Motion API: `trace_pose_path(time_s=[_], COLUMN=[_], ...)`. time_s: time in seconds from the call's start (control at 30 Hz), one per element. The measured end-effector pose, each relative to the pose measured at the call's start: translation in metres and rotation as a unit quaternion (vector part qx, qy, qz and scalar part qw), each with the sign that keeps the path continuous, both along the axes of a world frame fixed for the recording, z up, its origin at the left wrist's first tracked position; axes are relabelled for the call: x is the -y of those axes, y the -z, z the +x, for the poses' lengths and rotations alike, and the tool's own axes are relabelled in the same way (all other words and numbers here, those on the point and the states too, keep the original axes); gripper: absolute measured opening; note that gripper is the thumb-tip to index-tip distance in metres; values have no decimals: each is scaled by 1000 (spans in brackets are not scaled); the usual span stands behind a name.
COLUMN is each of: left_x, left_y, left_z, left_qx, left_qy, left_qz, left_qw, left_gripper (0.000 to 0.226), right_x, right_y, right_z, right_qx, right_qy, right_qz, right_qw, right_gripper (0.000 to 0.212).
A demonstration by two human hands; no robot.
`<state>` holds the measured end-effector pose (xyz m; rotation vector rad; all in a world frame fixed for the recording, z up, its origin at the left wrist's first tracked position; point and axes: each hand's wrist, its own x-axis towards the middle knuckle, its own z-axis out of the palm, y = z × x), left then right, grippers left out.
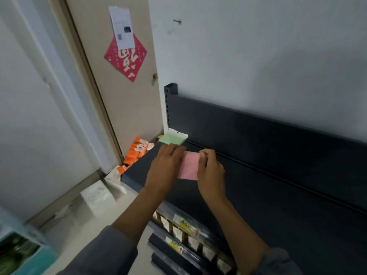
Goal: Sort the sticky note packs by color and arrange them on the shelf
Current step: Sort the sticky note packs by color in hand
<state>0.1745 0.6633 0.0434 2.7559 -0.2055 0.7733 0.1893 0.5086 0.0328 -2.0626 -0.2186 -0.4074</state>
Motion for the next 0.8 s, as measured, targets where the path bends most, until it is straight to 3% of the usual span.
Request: trace_pose_path(time_s=[0.4, 0.67, 0.8], left_x=[-23, -19, -18], left_y=[3, 34, 46], left_z=[32, 87, 117], left_qx=[-34, -63, -75], left_qy=[-45, -1, 53], left_qz=[41, 68, 37], left_qw=[998, 996, 995], left_gripper=[77, 66, 63], right_x=[-36, -23, -18], right_y=[6, 34, 43], right_z=[60, 93, 113], right_qx=[-33, -30, -44], right_qy=[-54, -8, 32], right_qz=[56, 55, 43], right_qw=[996, 998, 998], right_gripper=[24, 26, 28])
